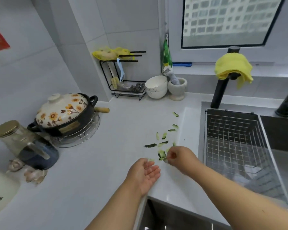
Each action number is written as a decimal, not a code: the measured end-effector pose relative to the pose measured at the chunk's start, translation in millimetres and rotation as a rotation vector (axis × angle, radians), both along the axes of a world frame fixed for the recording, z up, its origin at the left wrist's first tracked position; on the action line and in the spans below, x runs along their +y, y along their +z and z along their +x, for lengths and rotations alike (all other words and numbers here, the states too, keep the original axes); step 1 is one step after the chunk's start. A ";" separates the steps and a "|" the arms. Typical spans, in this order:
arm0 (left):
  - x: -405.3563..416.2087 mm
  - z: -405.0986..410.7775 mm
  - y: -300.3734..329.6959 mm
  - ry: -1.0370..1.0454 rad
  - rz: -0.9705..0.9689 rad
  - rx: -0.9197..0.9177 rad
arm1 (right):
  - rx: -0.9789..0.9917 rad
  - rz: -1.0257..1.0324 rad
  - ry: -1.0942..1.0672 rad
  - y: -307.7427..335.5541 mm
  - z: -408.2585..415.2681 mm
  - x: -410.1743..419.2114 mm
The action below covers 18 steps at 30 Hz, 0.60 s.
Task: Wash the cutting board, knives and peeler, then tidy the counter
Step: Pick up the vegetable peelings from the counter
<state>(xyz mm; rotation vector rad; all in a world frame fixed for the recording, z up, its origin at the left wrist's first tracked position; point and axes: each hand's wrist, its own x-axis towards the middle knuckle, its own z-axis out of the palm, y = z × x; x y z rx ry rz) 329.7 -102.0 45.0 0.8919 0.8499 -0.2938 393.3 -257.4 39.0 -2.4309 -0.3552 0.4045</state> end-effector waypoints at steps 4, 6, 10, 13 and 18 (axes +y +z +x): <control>9.9 11.4 0.4 0.027 -0.246 -0.020 | 0.076 0.180 0.098 23.3 -5.7 36.4; 19.6 16.8 -1.4 0.071 -0.285 -0.040 | 0.044 0.186 0.058 25.2 5.0 48.0; 41.4 23.8 -2.8 0.145 -0.224 -0.027 | -0.082 -0.079 -0.061 7.9 46.7 61.1; 56.3 26.0 -3.8 0.146 -0.196 -0.015 | -0.112 -0.270 0.026 -12.5 66.1 77.4; 69.3 30.1 -8.3 0.154 -0.155 0.022 | -0.128 -0.440 0.106 -27.4 78.9 92.0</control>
